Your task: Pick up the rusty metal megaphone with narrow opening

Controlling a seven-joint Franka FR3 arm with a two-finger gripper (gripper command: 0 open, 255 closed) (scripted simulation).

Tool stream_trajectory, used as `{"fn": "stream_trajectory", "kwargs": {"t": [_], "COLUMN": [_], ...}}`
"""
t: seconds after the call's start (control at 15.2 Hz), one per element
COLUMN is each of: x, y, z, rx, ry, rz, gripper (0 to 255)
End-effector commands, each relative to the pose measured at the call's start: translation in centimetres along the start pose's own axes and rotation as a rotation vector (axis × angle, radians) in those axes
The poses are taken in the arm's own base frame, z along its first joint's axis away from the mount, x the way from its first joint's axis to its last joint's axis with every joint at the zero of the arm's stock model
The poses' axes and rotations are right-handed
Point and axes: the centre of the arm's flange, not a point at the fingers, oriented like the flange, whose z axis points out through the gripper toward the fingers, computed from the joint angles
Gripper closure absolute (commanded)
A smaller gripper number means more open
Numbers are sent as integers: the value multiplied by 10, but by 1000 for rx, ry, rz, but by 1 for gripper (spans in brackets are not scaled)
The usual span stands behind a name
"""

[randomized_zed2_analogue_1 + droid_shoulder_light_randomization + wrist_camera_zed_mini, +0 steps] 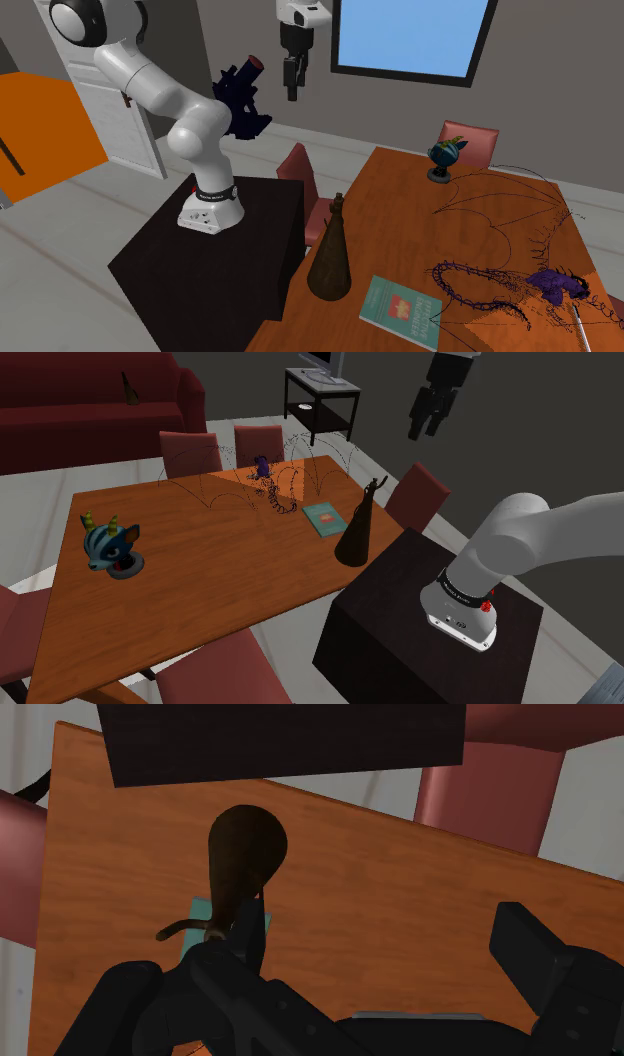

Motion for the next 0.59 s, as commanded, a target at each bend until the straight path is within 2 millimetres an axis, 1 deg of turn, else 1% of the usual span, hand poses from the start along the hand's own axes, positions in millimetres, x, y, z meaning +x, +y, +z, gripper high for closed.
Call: {"fn": "stream_trajectory", "kwargs": {"t": [0.0,0.53], "x": [0,14], "y": [0,30], "z": [0,98], "rx": [0,-9], "ry": [0,86], "rz": [0,30], "gripper": [0,0]}}
